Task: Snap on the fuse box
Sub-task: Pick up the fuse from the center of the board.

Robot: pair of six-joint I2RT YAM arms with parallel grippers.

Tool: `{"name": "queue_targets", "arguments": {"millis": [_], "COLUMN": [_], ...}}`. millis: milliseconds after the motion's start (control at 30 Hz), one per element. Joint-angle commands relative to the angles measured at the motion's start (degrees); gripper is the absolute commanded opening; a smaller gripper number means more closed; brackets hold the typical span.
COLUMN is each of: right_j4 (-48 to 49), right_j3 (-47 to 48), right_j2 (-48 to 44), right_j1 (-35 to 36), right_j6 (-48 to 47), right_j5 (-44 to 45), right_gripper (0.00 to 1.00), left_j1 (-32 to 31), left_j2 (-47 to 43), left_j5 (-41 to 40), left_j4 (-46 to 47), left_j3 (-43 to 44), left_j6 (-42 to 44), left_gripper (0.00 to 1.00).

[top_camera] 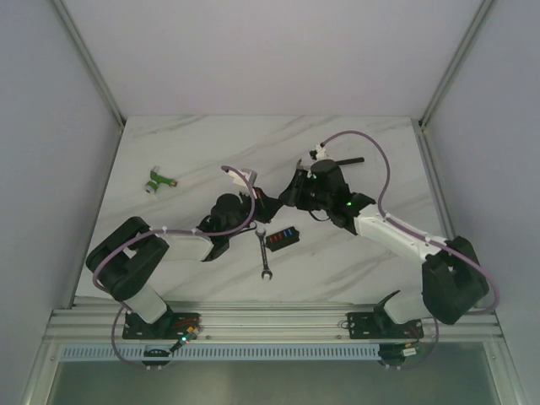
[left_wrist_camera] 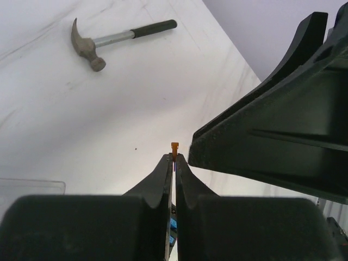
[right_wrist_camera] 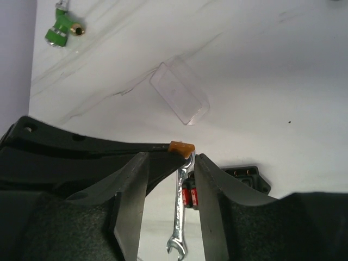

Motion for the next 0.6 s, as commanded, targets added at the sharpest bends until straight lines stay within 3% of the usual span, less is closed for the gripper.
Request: {"name": "queue_targets", "arguments": {"millis": [0, 400, 567], "right_j4": [0.89, -0.24, -2.39], "right_j3": [-1.41, -5.28, -5.22], "right_j2": [-5.47, -17.66, -19.94], "right_j1": [-0.63, -9.17, -9.86], "right_j6": [-7.58, -34.65, -40.95], "right_j5": [-2.57, -30.96, -40.30], "right_gripper": [0.48, 0.48, 0.46], "left_j1": [0.61, 2.93, 2.87], "left_j2": [-3.86, -12.27, -16.33], "left_j5": [4.76, 28.32, 33.29], "left_j4": [-0.03, -3.73, -3.18], "left_j3": [-0.84, -2.61, -2.96], "left_j6": [5.35, 14.89, 15.25], "left_gripper": [0.06, 0.07, 0.07]}}
